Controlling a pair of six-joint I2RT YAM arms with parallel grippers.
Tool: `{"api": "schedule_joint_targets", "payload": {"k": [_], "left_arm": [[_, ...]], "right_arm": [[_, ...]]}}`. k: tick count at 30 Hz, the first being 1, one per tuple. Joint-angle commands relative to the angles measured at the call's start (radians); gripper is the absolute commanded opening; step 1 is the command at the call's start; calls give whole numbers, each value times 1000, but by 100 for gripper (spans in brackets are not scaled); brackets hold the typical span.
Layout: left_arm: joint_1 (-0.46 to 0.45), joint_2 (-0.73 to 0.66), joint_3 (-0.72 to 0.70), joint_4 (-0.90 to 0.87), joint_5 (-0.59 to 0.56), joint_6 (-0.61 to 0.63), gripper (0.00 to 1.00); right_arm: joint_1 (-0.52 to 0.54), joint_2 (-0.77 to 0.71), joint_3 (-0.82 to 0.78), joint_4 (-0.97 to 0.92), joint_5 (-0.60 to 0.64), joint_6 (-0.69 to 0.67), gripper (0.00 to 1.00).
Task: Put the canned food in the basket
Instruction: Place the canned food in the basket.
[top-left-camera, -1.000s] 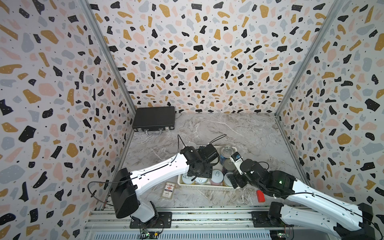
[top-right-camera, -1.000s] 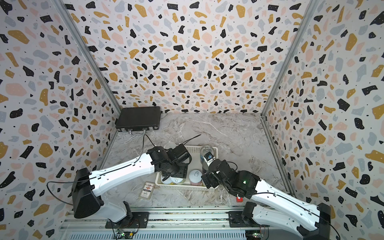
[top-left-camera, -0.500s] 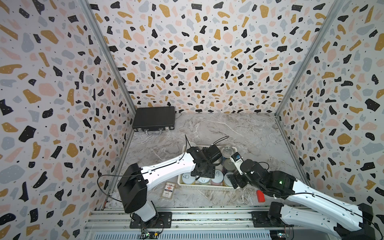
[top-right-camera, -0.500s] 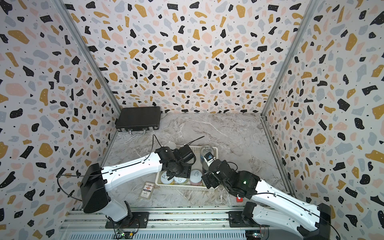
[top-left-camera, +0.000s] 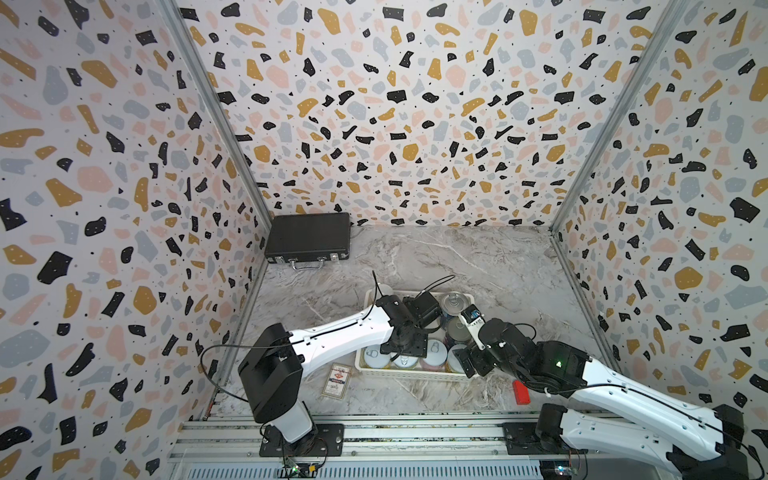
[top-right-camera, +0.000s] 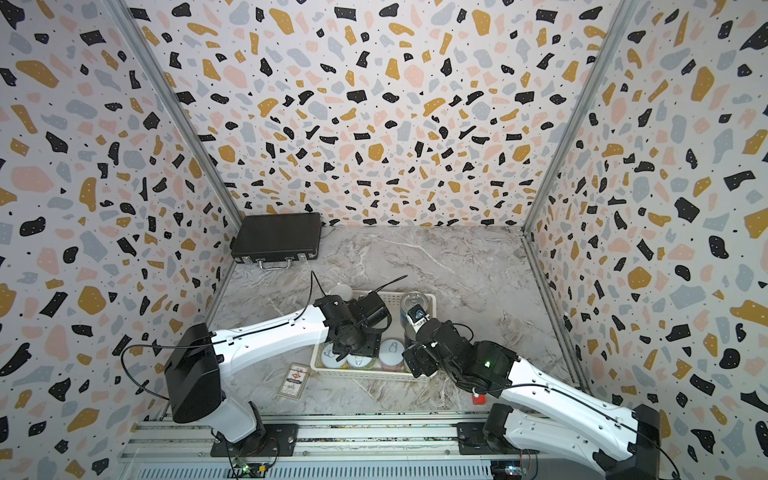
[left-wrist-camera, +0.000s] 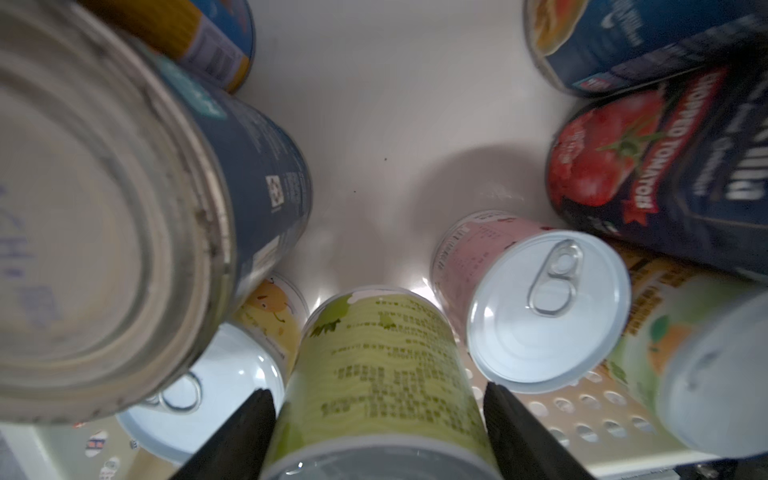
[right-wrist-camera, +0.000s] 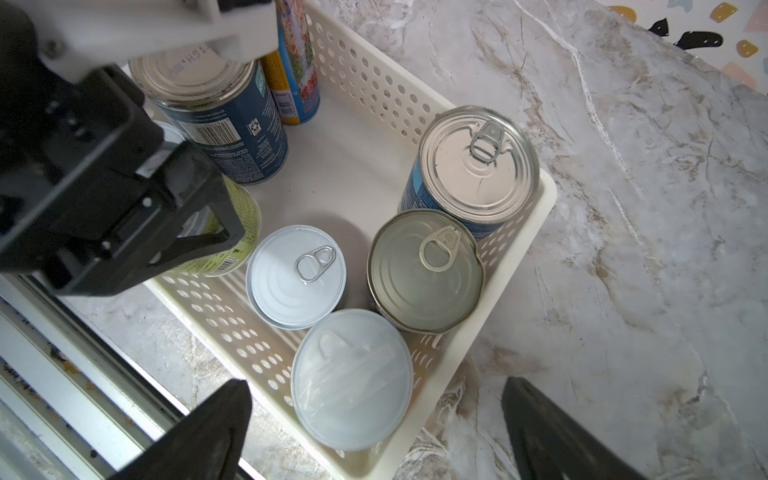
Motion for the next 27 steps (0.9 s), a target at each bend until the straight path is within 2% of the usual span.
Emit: {"api": "schedule_joint_targets", "payload": {"k": [1,5,11,22,24,26,27], "left_arm": [[9,-14,-14,3,-18,-7,59],[9,-20,-27,29,3,-4,59],[8,48,-16,46,43,10,59],[12,118,-28,62,46,10,60],[11,122,-33,58,46,10,64],[12,125,-40,48,41,8,78],[12,125,-43,48,41,8,78]], "right_arm": [[0,2,3,-8,1,8,100],[0,11,4,-6,-6,7,100],[0,15,4,-7,-5,6,100],[0,22,6,-6,-14,6,100],[0,23,6,-6,-13,6,100],[0,24,6,-5,-14,5,100],[-1,25,7,-5,-14,5,100]]}}
